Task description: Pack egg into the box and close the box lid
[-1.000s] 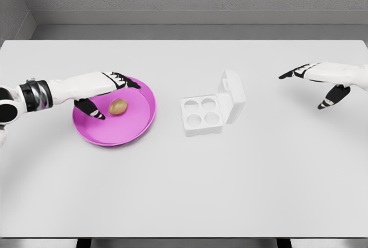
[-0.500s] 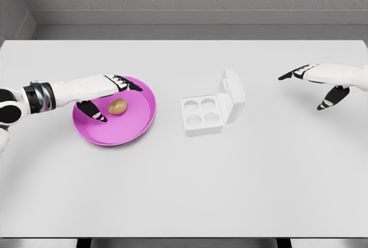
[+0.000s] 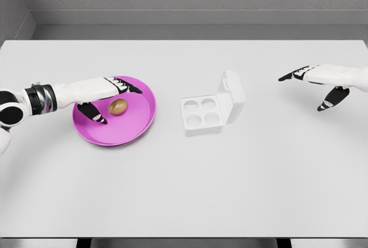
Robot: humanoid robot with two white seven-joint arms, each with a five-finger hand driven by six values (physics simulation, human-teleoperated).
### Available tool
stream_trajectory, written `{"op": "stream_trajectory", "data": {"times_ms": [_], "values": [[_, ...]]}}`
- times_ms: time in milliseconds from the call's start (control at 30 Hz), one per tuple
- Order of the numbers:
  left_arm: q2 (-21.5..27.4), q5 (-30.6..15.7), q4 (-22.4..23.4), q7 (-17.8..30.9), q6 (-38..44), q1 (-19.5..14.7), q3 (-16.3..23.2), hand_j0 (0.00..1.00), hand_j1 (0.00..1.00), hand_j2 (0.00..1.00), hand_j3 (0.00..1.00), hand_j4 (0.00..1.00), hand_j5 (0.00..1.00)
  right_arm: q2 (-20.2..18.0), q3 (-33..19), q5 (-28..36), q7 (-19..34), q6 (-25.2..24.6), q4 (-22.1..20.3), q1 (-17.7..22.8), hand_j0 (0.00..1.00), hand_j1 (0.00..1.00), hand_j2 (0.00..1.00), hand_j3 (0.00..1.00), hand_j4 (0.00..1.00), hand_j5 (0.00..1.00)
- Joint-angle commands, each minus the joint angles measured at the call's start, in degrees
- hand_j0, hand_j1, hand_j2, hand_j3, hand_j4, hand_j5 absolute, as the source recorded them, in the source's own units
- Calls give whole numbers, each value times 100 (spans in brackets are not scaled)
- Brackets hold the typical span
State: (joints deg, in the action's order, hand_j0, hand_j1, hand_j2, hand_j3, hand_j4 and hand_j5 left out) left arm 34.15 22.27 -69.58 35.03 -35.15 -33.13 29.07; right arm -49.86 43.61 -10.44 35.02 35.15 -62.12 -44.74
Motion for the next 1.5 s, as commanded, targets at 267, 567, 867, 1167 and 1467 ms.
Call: {"op": "stream_trajectory", "data": {"times_ms": [267,567,867,1167,1467], "values": [[-5,-38,50,-3,15,0,117,86,86,86,86,86,86,-6,-2,33,-2,-15,-1,-9,100,100,100,100,100,100],[21,-117,41,-3,15,9,117,43,43,43,43,43,43,-6,-2,33,-2,-15,-10,-9,100,100,100,100,100,100],[4,-109,50,-3,15,9,125,40,40,40,40,40,40,-15,-2,33,-2,-15,-10,-9,100,100,100,100,100,100],[4,-126,-11,-3,15,9,117,31,31,31,31,31,31,-6,-2,42,-2,-15,-1,-17,100,100,100,100,100,100],[4,-381,-609,-3,15,-44,73,26,26,26,26,26,26,-15,-2,42,-2,-15,-1,-17,100,100,100,100,100,100]]}}
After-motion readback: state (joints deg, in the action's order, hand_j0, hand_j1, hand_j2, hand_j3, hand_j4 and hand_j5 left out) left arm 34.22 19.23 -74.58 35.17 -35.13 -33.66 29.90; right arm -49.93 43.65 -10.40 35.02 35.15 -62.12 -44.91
